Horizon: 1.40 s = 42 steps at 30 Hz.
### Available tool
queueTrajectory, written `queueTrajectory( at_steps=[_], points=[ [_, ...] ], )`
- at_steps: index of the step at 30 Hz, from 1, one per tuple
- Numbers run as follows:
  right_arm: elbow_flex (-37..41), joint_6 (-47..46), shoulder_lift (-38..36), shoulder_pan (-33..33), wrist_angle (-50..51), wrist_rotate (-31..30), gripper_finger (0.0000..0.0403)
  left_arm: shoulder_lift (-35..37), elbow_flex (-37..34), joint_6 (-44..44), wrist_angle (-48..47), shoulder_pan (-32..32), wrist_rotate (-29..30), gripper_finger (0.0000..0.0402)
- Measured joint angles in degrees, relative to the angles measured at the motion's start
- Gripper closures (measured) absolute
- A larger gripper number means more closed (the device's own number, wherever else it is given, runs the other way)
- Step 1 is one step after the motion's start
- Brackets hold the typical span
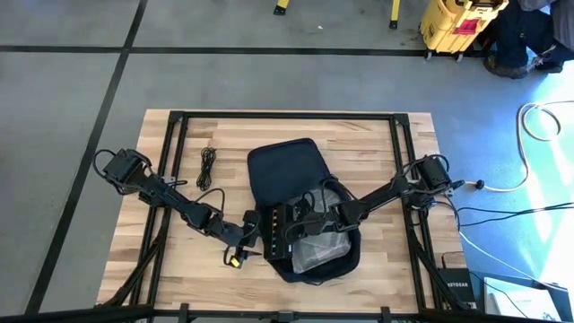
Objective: Unpack backpack
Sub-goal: Remove the black medicine organizer from the black backpack
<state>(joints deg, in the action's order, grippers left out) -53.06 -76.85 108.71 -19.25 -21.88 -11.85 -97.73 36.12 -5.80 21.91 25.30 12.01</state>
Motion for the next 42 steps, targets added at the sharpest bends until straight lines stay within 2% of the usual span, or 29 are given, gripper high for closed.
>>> queueTrajectory(
  at_steps=[7, 12, 18, 24, 30, 35, 38, 42],
  points=[
    [0.02, -1.85, 0.00, 0.13, 0.42, -0.17, 0.0209, 0.09, 0.04, -0.32, 1.20, 0.14, -0.44, 0.0165],
    [0.13, -1.41, 0.11, 0.15, -0.94, -0.49, 0.0213, 1.35, 0.04, -0.74, 0.83, 0.57, -0.49, 0.0165],
    [0.17, 0.09, 0.22, 0.13, -3.84, 1.64, 0.0229, 6.46, -0.04, -1.00, 0.20, 0.83, 0.51, 0.0165],
    [-0.70, 3.50, -0.66, -0.07, -6.57, 5.44, 0.0233, 14.27, 0.00, 0.08, 0.61, 1.75, 0.59, 0.0165],
    [-5.03, 7.88, -1.75, -0.36, -6.35, 5.34, 0.0234, 23.30, 0.04, 1.82, -0.13, 3.19, 0.70, 0.0165],
    [-9.51, 11.30, -1.75, -0.29, -0.02, 3.86, 0.0235, 32.23, 0.09, 3.78, -1.28, 5.36, 1.80, 0.0165],
    [-12.48, 11.37, -1.71, 0.73, 5.21, 2.39, 0.0234, 38.28, 0.11, 5.20, -5.17, 7.14, 5.15, 0.0165],
    [-16.19, 11.32, -1.62, 2.22, 9.18, -2.15, 0.0234, 45.81, 0.11, 5.91, -13.64, 9.85, 12.84, 0.0165]
  ],
)
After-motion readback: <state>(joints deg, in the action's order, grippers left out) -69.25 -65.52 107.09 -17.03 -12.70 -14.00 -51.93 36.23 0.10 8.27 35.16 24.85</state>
